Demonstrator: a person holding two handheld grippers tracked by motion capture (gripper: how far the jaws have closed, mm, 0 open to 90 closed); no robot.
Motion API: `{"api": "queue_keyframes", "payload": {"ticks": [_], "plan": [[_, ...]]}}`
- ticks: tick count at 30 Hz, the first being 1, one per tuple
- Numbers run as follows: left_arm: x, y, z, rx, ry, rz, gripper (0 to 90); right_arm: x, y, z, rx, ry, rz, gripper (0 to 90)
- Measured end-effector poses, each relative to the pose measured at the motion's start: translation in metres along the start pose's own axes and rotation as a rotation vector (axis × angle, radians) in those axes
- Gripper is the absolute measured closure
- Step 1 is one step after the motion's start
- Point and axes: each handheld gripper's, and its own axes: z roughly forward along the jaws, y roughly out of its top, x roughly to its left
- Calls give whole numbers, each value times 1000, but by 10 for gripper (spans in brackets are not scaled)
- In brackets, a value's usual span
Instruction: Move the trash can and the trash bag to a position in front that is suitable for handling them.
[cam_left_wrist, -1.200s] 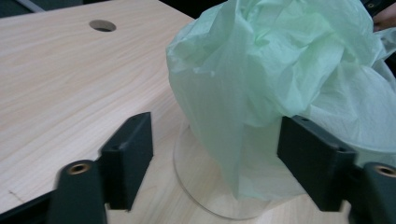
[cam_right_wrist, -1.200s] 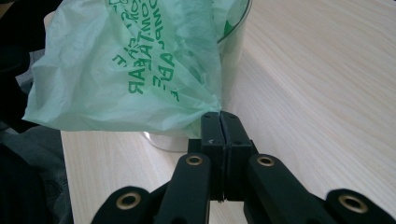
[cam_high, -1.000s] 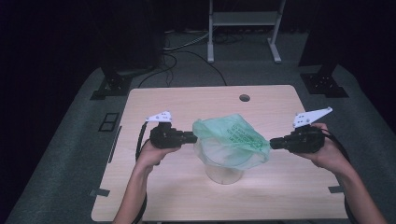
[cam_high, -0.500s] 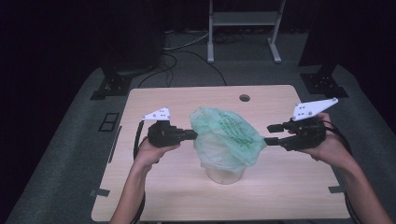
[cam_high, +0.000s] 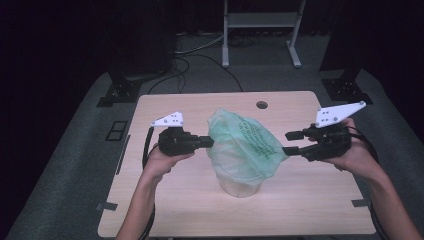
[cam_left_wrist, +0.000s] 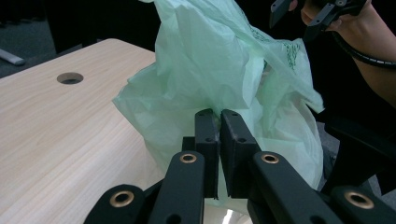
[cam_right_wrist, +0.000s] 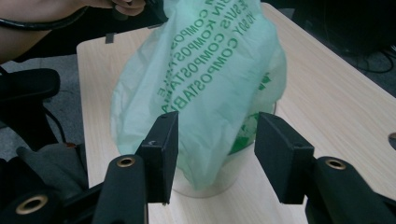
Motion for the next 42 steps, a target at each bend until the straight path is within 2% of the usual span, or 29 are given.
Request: {"api": "queue_keyframes", "payload": {"ticks": [8,11,13,15,19,21,25,29,31,37,40,42], "plan": [[-6,10,8,13,-9,22,859,11,10,20,10,30,-61,487],[-7,12,9,15,-12,27,859,14,13,27,24,20,-83,505],[-7,13,10,15,-13,27,859,16,13,32,26,-9,-105,556],[-8,13,10,14,-13,29,859,16,14,36,38,-31,-107,613],[-7,14,9,15,-12,30,859,12,14,42,67,-37,-81,842],[-7,14,8,13,-6,28,859,11,14,43,72,-25,-74,900],[-2,12,5,10,16,14,860,8,12,41,62,-45,-59,900],[6,4,1,16,48,-17,861,-5,3,34,41,-93,-4,900],[9,-2,-1,16,53,-33,861,-12,-5,32,39,-92,32,900],[16,-11,0,19,63,-66,861,-24,-26,39,45,-111,85,900],[20,-9,4,16,77,-74,877,-28,-28,44,34,-125,102,900],[26,-9,6,5,104,-96,885,-34,-30,48,12,-144,130,900]]}}
